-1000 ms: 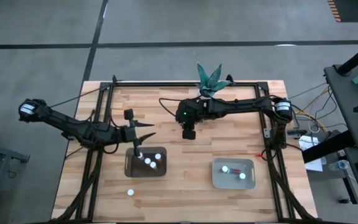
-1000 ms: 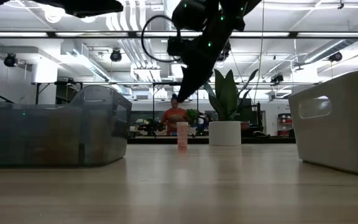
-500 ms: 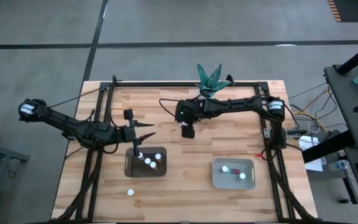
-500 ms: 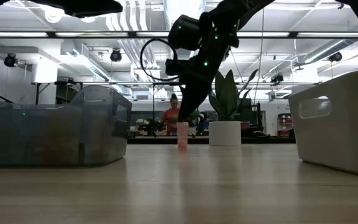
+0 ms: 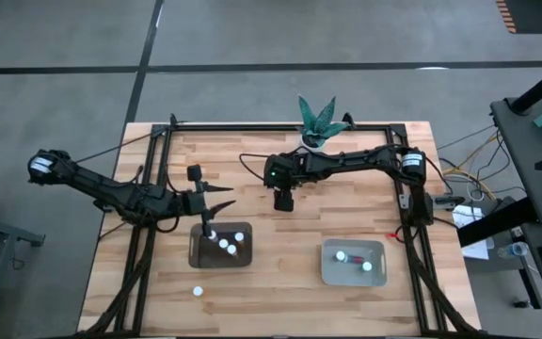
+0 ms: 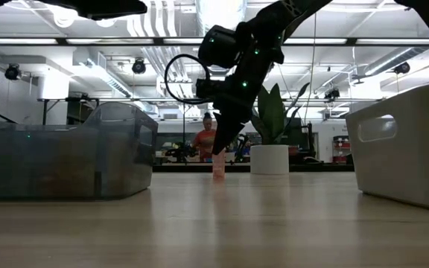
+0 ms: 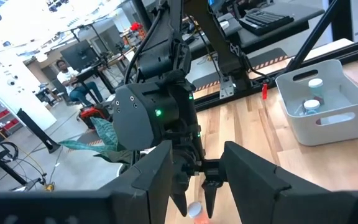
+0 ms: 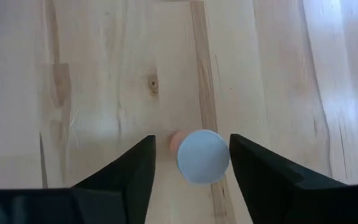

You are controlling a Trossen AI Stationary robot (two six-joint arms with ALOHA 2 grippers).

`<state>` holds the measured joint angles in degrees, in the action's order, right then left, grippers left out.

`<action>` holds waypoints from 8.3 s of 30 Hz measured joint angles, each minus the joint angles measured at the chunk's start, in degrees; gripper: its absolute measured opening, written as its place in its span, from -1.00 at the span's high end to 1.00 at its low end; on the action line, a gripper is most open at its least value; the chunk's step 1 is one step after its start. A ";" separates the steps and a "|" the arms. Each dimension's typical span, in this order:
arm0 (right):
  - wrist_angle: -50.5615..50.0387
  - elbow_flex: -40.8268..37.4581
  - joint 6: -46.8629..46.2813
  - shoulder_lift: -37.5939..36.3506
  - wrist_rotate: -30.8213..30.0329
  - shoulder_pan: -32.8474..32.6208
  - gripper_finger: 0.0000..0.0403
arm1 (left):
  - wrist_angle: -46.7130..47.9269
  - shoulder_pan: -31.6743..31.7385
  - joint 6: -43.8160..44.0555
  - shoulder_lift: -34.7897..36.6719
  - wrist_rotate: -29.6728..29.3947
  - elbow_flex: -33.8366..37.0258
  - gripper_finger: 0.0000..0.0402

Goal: Pick and place medicine bottles into bin by pill shape (circle, oval)
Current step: Put the pink capsule bottle into the gray bin, then put the orange tablet bottle into the black bin

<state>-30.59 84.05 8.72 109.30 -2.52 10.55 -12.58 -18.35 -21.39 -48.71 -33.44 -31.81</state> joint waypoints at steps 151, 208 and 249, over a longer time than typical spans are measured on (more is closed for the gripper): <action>-24.79 -32.77 -49.01 -36.16 -16.90 -58.29 0.26 | -3.98 -0.04 0.13 -0.02 -0.01 -0.04 0.36; 78.41 -63.03 10.41 -44.62 -9.02 -27.76 0.74 | 26.44 -9.50 57.58 -24.80 6.39 -29.31 0.36; 75.89 -65.00 9.96 -49.88 -9.55 -27.50 0.74 | 66.78 -32.28 151.01 -45.59 31.73 -43.04 0.36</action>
<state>45.30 19.05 18.68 59.42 -12.08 -16.95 54.20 -50.63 129.63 -94.30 -1.71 -74.85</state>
